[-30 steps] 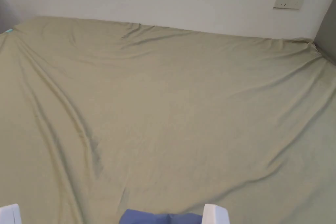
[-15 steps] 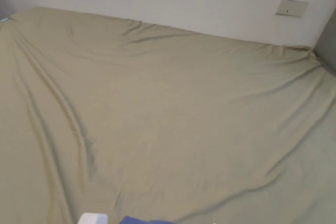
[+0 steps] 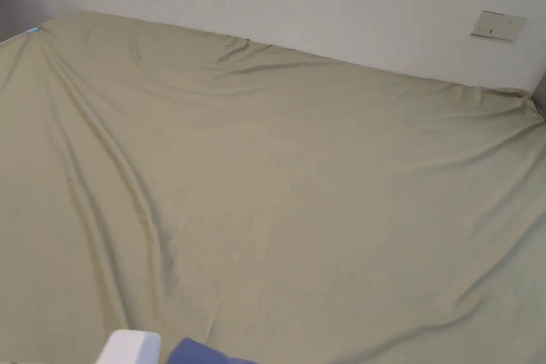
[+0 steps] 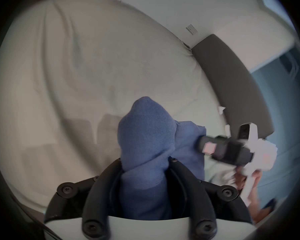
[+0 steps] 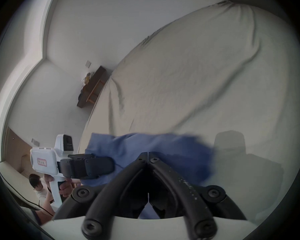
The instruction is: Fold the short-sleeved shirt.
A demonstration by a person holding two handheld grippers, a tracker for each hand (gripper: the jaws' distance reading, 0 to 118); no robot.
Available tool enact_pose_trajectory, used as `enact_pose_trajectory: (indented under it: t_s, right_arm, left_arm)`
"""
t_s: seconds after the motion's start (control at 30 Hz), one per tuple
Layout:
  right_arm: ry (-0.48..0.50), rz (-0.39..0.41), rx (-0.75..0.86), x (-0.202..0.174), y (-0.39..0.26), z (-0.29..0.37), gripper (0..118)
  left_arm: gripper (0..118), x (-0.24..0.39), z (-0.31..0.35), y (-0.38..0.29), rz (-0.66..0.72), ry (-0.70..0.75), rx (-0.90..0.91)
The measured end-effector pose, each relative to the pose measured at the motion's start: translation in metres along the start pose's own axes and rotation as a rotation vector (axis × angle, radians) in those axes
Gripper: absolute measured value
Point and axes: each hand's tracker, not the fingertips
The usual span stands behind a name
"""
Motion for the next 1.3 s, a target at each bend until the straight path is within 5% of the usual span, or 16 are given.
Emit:
enact_pose_trajectory:
  t_s: [0.6, 0.77, 0.83, 0.97, 1.1, 1.13, 1.2, 1.27, 1.3]
  right_arm:
    - [-0.132, 0.147, 0.008, -0.056, 0.02, -0.014, 1]
    - [-0.144, 0.189, -0.016, -0.062, 0.023, -0.022, 1]
    - [-0.159, 0.186, -0.01, -0.062, 0.025, -0.023, 1]
    - [-0.136, 0.177, 0.002, -0.06, 0.027, -0.017, 1]
    - [-0.088, 0.217, 0.009, -0.068, 0.025, -0.004, 1]
    - [-0.076, 0.224, 0.014, -0.069, 0.024, 0.001, 1]
    - [-0.052, 0.235, 0.032, -0.072, 0.022, 0.011, 1]
    - [-0.036, 0.244, 0.053, -0.071, 0.021, 0.022, 1]
    - [-0.033, 0.252, 0.068, -0.071, 0.021, 0.03, 1]
  left_arm:
    - [27, -0.244, 0.105, 0.045, 0.136, 0.969, -0.034]
    - [26, -0.274, 0.096, 0.052, 0.101, 1.083, -0.068]
    - [33, -0.282, 0.087, 0.049, 0.094, 1.08, -0.094]
    - [72, -0.284, 0.098, 0.033, 0.041, 1.181, -0.051]
    - [72, -0.264, 0.168, 0.022, 0.19, 1.171, 0.117]
    - [67, -0.253, 0.191, 0.017, 0.234, 1.167, 0.21]
    - [29, -0.22, 0.23, 0.006, 0.31, 1.112, 0.358]
    - [21, -0.189, 0.251, -0.006, 0.316, 1.017, 0.475]
    - [5, -0.165, 0.255, -0.011, 0.312, 1.003, 0.519]
